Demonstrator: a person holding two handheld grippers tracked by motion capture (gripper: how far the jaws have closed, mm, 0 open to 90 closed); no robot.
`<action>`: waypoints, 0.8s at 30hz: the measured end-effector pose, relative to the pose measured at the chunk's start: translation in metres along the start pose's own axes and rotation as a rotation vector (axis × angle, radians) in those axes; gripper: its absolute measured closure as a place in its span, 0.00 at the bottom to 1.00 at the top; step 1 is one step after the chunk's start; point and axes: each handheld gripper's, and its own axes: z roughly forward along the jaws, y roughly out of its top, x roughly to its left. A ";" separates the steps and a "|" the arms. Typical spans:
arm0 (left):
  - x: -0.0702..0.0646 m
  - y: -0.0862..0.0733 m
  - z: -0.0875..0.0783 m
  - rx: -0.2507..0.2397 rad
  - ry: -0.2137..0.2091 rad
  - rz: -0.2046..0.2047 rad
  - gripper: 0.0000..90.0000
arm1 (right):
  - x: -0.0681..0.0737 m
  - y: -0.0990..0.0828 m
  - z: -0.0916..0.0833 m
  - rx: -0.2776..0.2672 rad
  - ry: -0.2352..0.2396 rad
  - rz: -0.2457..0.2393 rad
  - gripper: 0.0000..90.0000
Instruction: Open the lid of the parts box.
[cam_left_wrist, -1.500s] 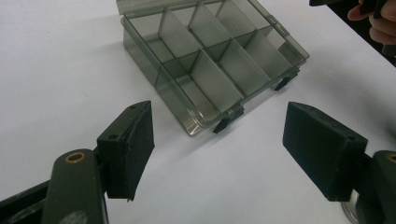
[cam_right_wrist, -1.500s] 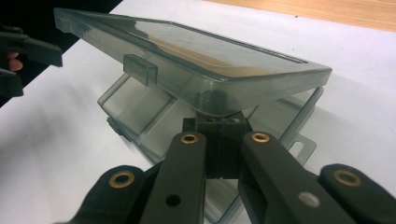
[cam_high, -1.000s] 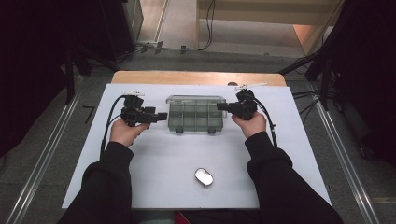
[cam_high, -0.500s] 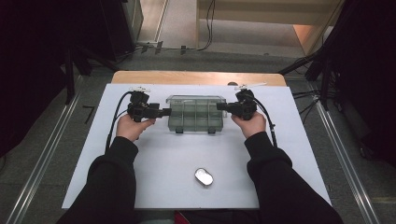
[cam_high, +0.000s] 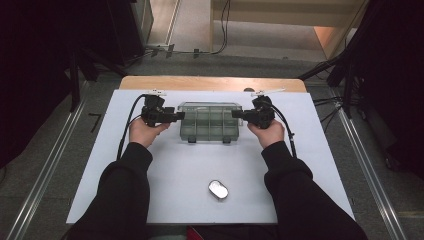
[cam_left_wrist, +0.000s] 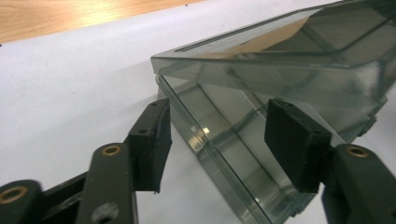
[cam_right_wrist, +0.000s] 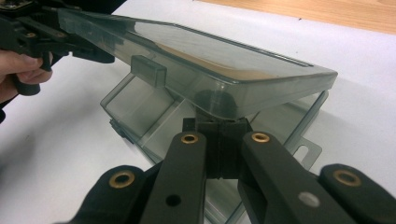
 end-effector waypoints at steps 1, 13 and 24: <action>0.000 0.001 0.001 0.002 0.004 -0.003 0.48 | 0.000 0.000 0.000 0.000 0.000 0.000 0.97; 0.000 0.008 0.000 -0.021 -0.029 -0.014 0.81 | 0.000 -0.001 -0.001 0.000 -0.001 -0.002 0.97; 0.002 0.009 -0.002 -0.021 -0.041 -0.018 0.81 | -0.006 -0.009 -0.002 0.027 -0.036 -0.004 0.85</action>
